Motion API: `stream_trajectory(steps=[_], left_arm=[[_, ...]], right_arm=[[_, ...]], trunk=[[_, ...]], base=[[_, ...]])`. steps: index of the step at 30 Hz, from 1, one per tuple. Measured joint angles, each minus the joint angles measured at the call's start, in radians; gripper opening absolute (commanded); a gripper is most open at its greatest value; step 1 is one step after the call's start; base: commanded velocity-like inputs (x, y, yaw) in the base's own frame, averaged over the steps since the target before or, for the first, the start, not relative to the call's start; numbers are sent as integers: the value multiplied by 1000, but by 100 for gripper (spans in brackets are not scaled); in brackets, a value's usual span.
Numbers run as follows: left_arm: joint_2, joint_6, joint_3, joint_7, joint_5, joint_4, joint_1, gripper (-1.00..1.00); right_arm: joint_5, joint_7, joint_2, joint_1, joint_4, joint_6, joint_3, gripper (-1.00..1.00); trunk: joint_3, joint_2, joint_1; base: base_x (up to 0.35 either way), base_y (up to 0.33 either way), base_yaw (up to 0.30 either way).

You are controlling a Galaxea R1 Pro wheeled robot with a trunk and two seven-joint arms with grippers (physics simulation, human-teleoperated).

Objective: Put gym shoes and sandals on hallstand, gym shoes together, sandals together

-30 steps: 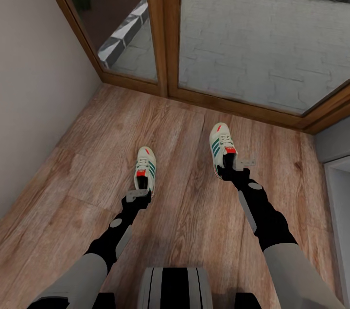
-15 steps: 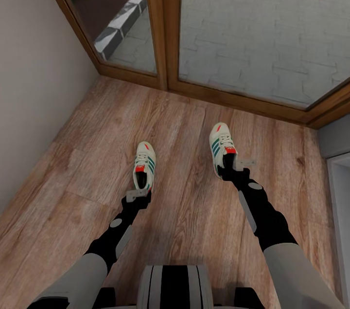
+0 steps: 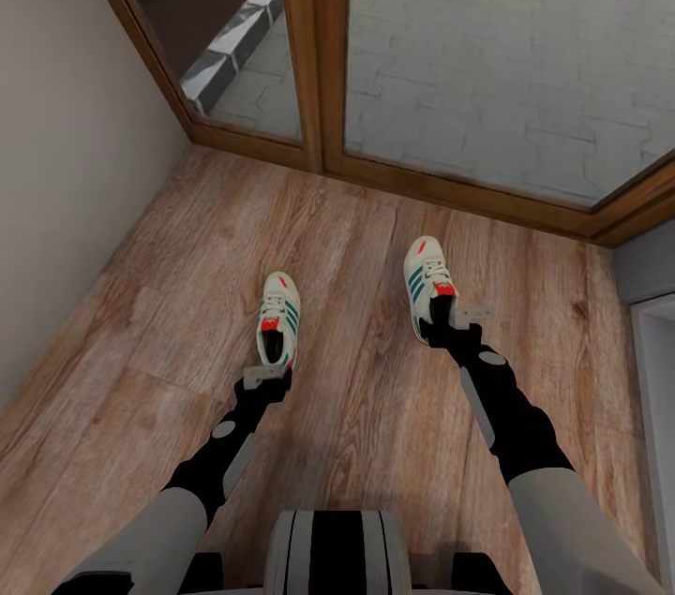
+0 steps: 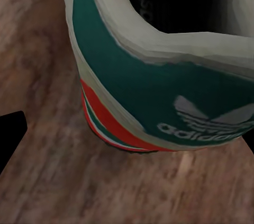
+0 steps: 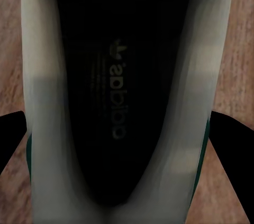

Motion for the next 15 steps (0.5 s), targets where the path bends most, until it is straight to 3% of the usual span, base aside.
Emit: stream_trajectory(steps=[15], left_arm=[[-1,0,0,0,0,0,0,100]], right_arm=[[0,0,0,0,0,0,-1,-100]], trunk=[[0,0,0]], base=[[12,-8,0]])
